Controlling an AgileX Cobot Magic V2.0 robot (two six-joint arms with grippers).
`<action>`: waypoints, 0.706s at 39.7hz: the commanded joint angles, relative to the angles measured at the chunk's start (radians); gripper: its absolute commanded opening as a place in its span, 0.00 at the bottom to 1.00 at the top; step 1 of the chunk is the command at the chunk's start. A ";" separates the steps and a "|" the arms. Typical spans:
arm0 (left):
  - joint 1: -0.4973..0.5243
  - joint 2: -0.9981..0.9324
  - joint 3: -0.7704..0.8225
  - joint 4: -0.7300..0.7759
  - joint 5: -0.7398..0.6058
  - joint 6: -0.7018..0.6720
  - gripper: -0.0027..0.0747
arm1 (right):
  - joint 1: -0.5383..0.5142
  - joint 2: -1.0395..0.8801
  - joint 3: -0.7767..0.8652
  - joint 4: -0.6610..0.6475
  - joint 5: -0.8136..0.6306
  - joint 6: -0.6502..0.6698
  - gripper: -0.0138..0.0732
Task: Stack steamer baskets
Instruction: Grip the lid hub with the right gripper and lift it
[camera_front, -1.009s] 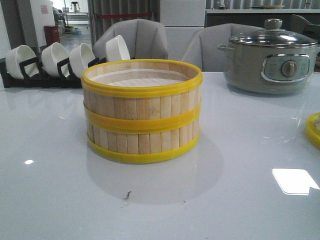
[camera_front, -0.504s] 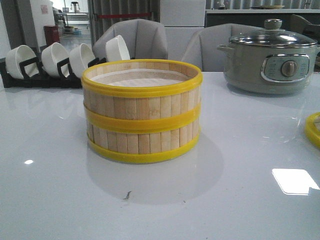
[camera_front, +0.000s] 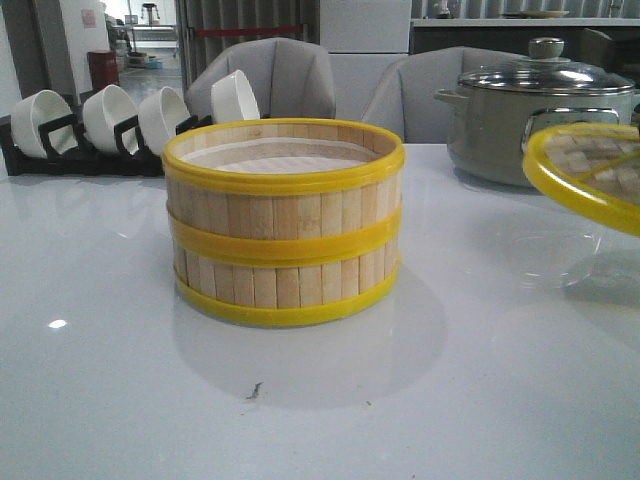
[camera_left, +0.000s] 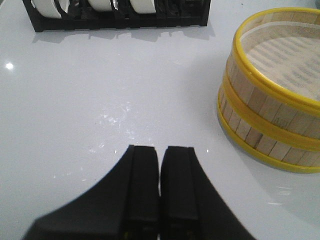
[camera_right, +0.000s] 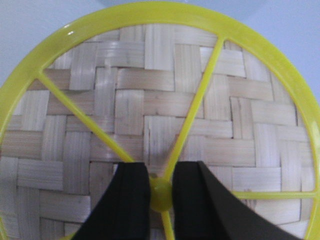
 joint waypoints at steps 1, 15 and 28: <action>-0.006 -0.009 -0.030 0.000 -0.080 -0.001 0.14 | 0.068 -0.065 -0.123 0.004 0.016 -0.004 0.19; -0.006 -0.009 -0.030 0.000 -0.080 -0.001 0.14 | 0.368 0.032 -0.470 0.011 0.191 -0.005 0.19; -0.006 -0.009 -0.030 0.000 -0.080 -0.001 0.14 | 0.572 0.287 -0.837 0.018 0.348 -0.039 0.19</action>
